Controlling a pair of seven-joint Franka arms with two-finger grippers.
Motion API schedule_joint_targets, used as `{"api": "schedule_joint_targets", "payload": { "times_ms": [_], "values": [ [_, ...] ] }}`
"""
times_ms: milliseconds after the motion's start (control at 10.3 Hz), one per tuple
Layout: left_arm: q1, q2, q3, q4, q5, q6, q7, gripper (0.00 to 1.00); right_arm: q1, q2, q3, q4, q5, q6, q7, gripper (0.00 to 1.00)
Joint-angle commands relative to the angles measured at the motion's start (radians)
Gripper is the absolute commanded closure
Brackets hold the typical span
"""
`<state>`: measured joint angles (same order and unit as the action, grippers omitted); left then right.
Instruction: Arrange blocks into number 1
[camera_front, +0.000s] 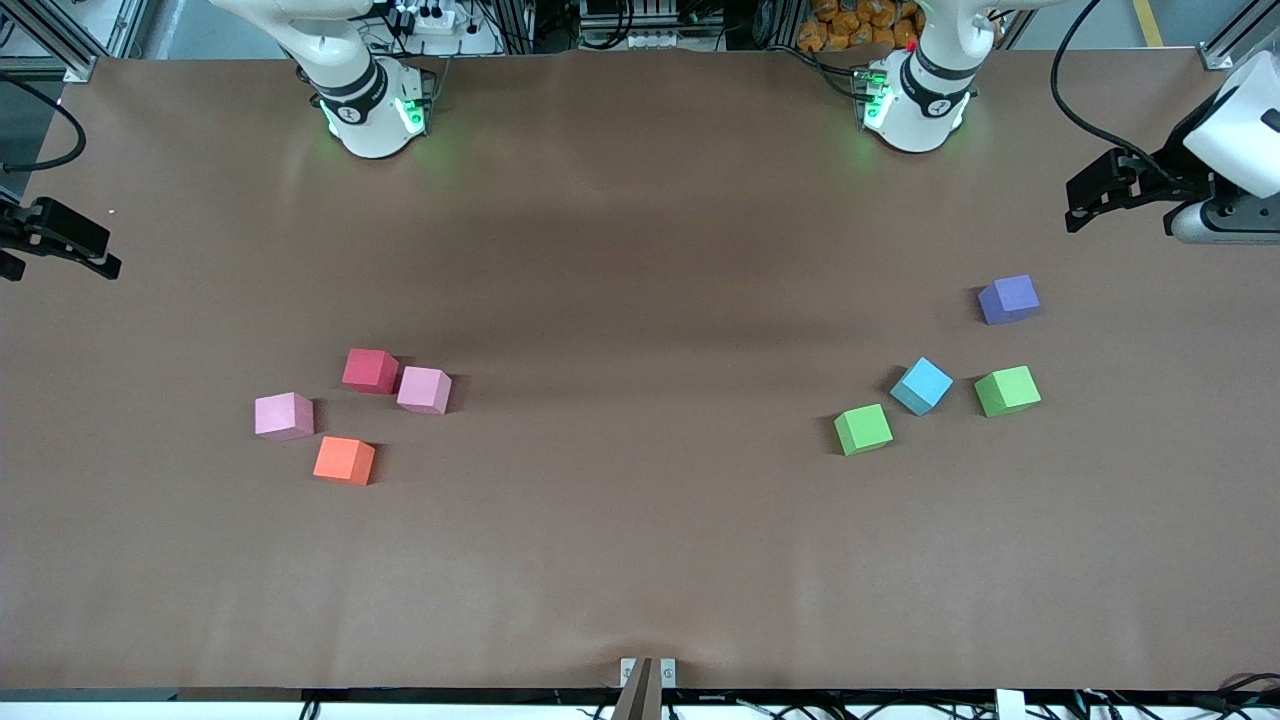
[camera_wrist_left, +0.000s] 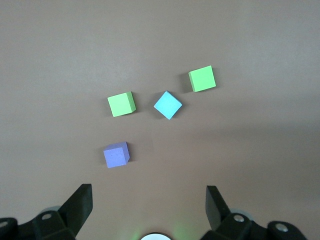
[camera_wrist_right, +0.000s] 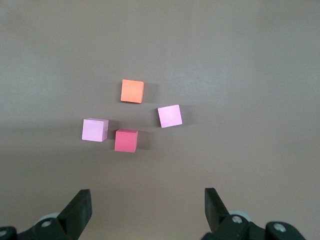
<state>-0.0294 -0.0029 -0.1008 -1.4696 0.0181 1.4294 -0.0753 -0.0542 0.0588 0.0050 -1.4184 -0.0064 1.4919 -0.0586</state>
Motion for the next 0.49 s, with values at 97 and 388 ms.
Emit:
{"api": "schedule_joint_targets", "payload": {
  "times_ms": [97, 388],
  "values": [
    [-0.001, -0.002, 0.001, 0.011, -0.007, -0.018, 0.0, 0.0, -0.004, -0.002, 0.004, -0.001, 0.005, -0.001, -0.004, 0.0],
    [-0.003, 0.003, 0.001, 0.011, -0.006, -0.018, -0.004, 0.0, -0.001, -0.002, 0.004, -0.002, 0.005, -0.001, -0.003, 0.0]
  ]
}}
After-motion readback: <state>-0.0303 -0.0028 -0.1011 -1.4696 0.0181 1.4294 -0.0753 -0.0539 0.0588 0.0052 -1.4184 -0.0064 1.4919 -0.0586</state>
